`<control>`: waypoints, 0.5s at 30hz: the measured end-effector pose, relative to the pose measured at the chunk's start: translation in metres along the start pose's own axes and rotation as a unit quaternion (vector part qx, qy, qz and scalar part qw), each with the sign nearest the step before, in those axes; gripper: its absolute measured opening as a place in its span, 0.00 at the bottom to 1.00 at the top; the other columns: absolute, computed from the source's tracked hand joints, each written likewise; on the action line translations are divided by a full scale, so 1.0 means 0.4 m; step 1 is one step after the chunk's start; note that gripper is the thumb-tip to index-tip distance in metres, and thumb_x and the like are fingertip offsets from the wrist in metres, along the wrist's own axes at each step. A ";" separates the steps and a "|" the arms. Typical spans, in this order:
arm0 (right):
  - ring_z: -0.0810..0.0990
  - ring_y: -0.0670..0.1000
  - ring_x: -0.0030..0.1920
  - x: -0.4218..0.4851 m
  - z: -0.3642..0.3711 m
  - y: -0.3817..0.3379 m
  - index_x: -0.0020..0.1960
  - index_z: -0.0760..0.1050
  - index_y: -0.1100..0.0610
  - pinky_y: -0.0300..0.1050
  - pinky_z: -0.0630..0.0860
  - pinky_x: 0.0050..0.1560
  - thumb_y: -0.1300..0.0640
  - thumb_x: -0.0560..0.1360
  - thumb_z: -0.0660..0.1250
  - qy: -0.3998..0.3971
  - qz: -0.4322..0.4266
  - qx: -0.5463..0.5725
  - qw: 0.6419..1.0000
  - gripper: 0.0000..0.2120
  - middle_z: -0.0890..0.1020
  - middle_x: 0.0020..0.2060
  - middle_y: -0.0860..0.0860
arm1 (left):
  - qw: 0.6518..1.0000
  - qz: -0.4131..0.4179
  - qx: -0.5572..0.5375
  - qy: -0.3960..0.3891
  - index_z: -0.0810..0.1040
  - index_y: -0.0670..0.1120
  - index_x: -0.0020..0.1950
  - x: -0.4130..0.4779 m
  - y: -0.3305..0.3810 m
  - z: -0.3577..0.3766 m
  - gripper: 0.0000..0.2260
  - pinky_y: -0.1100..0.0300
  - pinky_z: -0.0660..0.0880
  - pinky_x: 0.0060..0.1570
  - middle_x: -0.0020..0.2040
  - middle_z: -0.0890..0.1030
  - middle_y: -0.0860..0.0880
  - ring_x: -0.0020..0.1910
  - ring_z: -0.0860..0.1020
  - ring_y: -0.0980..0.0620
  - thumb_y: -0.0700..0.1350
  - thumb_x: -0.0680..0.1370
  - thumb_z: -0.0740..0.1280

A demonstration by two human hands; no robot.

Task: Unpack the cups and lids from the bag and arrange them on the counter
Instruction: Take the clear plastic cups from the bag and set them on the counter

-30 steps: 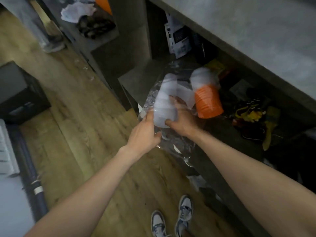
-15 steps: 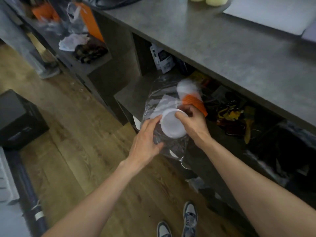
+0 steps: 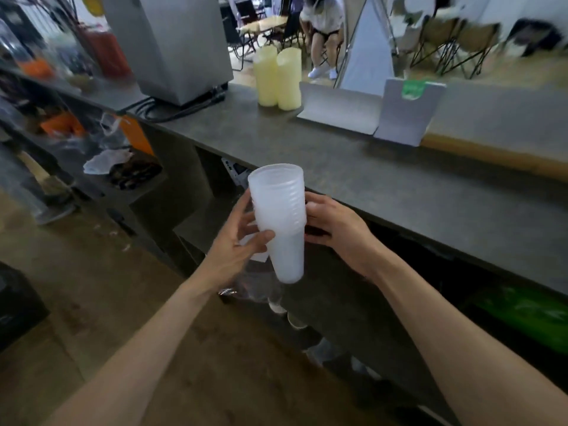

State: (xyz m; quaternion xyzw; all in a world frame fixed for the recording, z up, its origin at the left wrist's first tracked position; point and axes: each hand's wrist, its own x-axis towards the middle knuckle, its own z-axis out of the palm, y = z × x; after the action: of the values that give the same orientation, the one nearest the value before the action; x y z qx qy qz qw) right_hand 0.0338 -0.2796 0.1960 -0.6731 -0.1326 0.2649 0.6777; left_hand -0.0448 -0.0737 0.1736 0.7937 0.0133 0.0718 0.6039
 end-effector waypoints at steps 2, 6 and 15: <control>0.80 0.45 0.61 -0.070 -0.050 -0.026 0.70 0.70 0.42 0.45 0.82 0.54 0.54 0.78 0.69 -0.009 -0.046 -0.012 0.999 0.22 0.79 0.64 0.42 | 1.000 0.019 -0.005 -0.009 0.55 0.64 0.77 -0.002 0.080 0.050 0.37 0.56 0.81 0.52 0.68 0.73 0.52 0.63 0.77 0.54 0.55 0.73 0.72; 0.80 0.45 0.62 -0.253 -0.191 -0.079 0.75 0.66 0.43 0.52 0.81 0.57 0.56 0.77 0.71 0.030 -0.114 -0.023 0.993 0.29 0.76 0.68 0.43 | 0.995 0.078 -0.001 -0.058 0.57 0.62 0.77 -0.025 0.238 0.212 0.35 0.54 0.80 0.54 0.63 0.77 0.54 0.60 0.79 0.56 0.46 0.76 0.70; 0.81 0.50 0.61 -0.765 -0.622 -0.179 0.74 0.67 0.44 0.61 0.79 0.60 0.56 0.77 0.71 0.164 -0.172 -0.062 0.969 0.29 0.77 0.66 0.46 | 0.972 0.190 -0.029 -0.137 0.58 0.65 0.76 -0.118 0.545 0.758 0.34 0.44 0.81 0.52 0.63 0.78 0.50 0.60 0.80 0.49 0.51 0.76 0.72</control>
State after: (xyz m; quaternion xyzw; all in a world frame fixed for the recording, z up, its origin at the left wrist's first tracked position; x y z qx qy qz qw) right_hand -0.0723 -0.6501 0.3058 -0.7152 -0.1495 0.0215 0.6824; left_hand -0.0665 -0.4277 0.2993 0.7663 -0.2223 0.0761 0.5979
